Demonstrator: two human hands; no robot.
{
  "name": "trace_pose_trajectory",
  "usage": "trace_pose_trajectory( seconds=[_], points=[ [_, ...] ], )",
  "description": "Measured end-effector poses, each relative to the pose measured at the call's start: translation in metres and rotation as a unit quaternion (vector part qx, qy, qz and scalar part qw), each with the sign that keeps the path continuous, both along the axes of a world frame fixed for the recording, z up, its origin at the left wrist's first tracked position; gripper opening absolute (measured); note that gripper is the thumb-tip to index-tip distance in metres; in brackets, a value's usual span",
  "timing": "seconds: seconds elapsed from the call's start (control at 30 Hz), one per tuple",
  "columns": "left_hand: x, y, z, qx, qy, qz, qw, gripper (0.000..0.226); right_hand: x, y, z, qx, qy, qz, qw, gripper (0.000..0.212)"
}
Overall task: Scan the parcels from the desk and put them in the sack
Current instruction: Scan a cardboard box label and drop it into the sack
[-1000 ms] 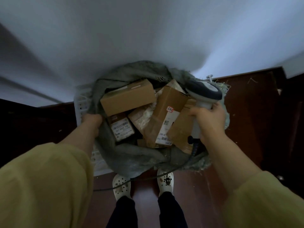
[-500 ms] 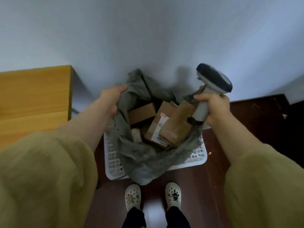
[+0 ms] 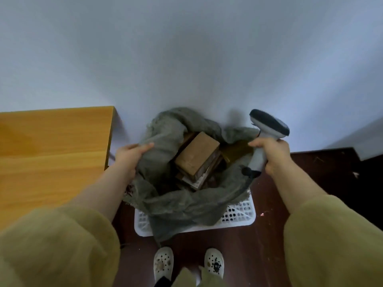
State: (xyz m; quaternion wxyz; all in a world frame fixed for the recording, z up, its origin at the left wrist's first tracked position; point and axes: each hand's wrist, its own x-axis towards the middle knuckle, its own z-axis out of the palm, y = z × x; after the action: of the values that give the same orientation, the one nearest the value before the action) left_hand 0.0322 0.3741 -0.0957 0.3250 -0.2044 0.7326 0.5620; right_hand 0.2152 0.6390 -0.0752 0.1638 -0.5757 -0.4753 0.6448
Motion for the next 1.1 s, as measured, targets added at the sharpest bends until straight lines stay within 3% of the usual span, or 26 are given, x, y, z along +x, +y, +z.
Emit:
trace_pose_trajectory(
  seconds=[0.13, 0.3, 0.43, 0.53, 0.6, 0.67, 0.77, 0.87, 0.97, 1.03, 1.1],
  points=[
    [0.010, -0.008, -0.030, -0.063, -0.007, 0.015, 0.998, 0.042, 0.021, -0.007, -0.046, -0.030, -0.038, -0.034, 0.998, 0.055],
    [-0.001, -0.002, -0.022, -0.090, 0.077, 0.033, 0.992, 0.030, 0.023, -0.010, -0.046, -0.044, -0.008, -0.036, 0.998, 0.044],
    [-0.030, 0.015, 0.024, -0.006, 0.169, 0.099, 0.981, 0.033, 0.008, -0.012, -0.013, -0.053, 0.132, -0.008, 0.990, 0.033],
    [-0.050, 0.037, 0.058, 0.092, 0.200, 0.137, 0.966, 0.026, -0.001, -0.011, 0.020, -0.087, 0.319, 0.035, 0.943, 0.033],
    [-0.056, 0.047, 0.065, 0.142, 0.186, 0.155, 0.960, 0.022, -0.003, -0.009, 0.028, -0.082, 0.344, 0.050, 0.934, 0.034],
    [-0.058, 0.048, 0.051, 0.149, 0.146, 0.147, 0.967, 0.025, -0.002, -0.010, 0.020, -0.066, 0.280, 0.035, 0.957, 0.030],
    [-0.045, 0.034, 0.012, 0.030, 0.084, 0.100, 0.991, 0.035, 0.010, -0.015, -0.012, -0.056, 0.132, -0.006, 0.990, 0.027],
    [-0.036, 0.011, -0.025, -0.070, 0.052, 0.081, 0.993, 0.046, 0.026, -0.020, -0.041, -0.072, 0.072, -0.023, 0.995, 0.029],
    [-0.038, -0.003, -0.040, -0.169, 0.080, 0.034, 0.982, 0.052, 0.034, -0.021, -0.056, -0.077, 0.020, -0.042, 0.996, 0.040],
    [-0.031, 0.000, -0.043, -0.314, 0.108, -0.056, 0.942, 0.058, 0.035, -0.021, -0.059, -0.079, 0.013, -0.049, 0.996, 0.051],
    [-0.013, 0.011, -0.042, -0.441, 0.173, -0.167, 0.865, 0.064, 0.035, -0.022, -0.058, -0.072, 0.017, -0.053, 0.996, 0.044]
  ],
)
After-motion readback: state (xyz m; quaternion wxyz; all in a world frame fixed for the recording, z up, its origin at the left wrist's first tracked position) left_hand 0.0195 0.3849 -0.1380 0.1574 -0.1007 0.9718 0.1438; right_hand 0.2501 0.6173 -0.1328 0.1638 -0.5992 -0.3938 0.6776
